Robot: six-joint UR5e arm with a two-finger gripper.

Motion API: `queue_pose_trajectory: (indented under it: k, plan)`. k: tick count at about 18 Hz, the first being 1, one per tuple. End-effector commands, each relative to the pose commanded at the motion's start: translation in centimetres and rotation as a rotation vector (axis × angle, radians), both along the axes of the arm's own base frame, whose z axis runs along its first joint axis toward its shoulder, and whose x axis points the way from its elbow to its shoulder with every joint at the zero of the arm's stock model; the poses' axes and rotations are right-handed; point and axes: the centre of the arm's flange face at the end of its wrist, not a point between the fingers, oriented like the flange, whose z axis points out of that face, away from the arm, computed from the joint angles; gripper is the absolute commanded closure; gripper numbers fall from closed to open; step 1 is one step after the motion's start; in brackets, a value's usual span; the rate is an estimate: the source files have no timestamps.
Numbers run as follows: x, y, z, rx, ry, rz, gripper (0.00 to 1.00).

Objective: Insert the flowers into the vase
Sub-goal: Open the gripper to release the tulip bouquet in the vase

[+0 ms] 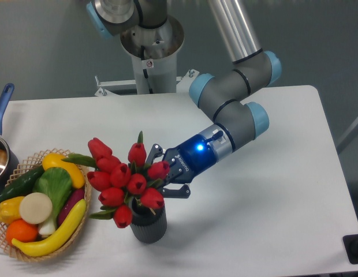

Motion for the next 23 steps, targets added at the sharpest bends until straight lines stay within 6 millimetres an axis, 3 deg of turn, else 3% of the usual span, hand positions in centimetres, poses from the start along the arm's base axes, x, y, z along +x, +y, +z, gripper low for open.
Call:
queue_pose_trajectory:
  k: [4, 8, 11, 14, 23]
  plan:
    - [0.7, -0.5, -2.9, 0.002, 0.006, 0.001, 0.9]
    - [0.7, -0.5, -3.7, -0.022, 0.029, 0.0, 0.84]
    - [0.4, -0.6, -3.5, -0.018, 0.057, 0.003, 0.69]
    - [-0.3, -0.6, -2.8, -0.01, 0.074, 0.009, 0.46]
    - [-1.7, -1.7, -2.2, -0.001, 0.093, 0.037, 0.04]
